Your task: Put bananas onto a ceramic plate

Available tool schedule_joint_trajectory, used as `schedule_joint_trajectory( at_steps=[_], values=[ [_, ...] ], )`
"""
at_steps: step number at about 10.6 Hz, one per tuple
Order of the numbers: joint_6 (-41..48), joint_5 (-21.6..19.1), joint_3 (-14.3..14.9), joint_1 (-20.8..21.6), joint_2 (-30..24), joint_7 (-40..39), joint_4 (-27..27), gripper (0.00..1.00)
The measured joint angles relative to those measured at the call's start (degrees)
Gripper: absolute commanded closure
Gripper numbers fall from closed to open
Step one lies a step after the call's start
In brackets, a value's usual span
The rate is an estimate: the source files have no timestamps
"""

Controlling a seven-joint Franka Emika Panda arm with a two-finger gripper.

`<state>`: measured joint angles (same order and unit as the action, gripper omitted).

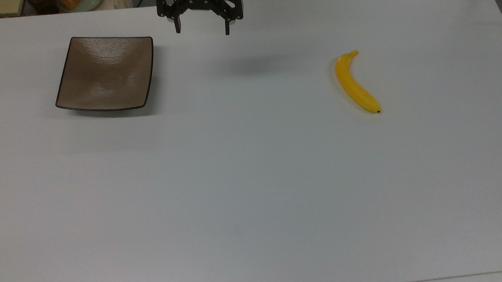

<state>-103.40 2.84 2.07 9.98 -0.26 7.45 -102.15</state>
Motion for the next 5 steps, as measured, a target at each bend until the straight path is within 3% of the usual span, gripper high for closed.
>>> schedule_joint_trajectory(
  at_steps=[5],
  values=[
    [-3.2, -5.2, -2.3, 0.1, 0.7, 0.0, -2.5, 0.0]
  ],
)
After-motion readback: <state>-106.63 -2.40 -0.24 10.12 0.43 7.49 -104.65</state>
